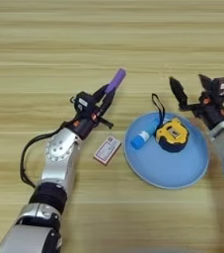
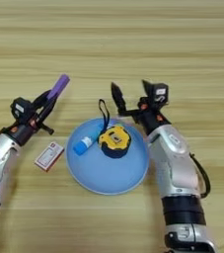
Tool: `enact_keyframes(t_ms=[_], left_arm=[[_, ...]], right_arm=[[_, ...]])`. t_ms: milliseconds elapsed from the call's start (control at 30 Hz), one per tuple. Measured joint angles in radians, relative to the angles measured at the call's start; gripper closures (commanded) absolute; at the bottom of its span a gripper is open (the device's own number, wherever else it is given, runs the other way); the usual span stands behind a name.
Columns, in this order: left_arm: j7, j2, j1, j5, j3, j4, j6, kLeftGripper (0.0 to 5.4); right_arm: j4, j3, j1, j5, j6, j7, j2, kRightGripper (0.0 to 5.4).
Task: Move the objects on the table
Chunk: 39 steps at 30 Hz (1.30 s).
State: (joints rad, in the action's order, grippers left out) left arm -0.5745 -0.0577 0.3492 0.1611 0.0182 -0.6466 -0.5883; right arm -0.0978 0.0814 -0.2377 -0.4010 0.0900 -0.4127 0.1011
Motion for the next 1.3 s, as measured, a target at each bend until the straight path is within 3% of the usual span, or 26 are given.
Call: enact_keyframes(t_ms=[200,300,433,767,1167,1300], left_arm=[[-0.027,0.019,-0.01,0.0,0.036,0.034,-0.007,4.67],[-0.038,0.047,-0.01,-0.001,0.065,0.047,-0.008,4.67],[-0.04,0.051,-0.01,-0.006,0.081,0.036,-0.014,4.68],[-0.044,0.064,-0.01,-0.038,0.115,-0.024,-0.05,4.68],[-0.082,0.066,-0.025,-0.034,0.135,-0.019,-0.085,4.68],[-0.107,0.068,-0.028,-0.009,0.135,0.004,-0.092,4.68]], right_arm=[[0.054,-0.028,0.022,-0.037,0.048,-0.044,-0.015,0.0],[0.071,-0.05,0.037,-0.046,0.056,-0.069,-0.028,0.0],[0.126,-0.057,0.058,-0.115,0.114,-0.1,-0.041,0.0],[0.182,-0.073,0.08,-0.212,0.207,-0.126,-0.062,0.0],[0.169,-0.052,0.083,-0.218,0.214,-0.127,-0.064,0.0],[0.166,-0.051,0.082,-0.218,0.214,-0.128,-0.066,0.0]])
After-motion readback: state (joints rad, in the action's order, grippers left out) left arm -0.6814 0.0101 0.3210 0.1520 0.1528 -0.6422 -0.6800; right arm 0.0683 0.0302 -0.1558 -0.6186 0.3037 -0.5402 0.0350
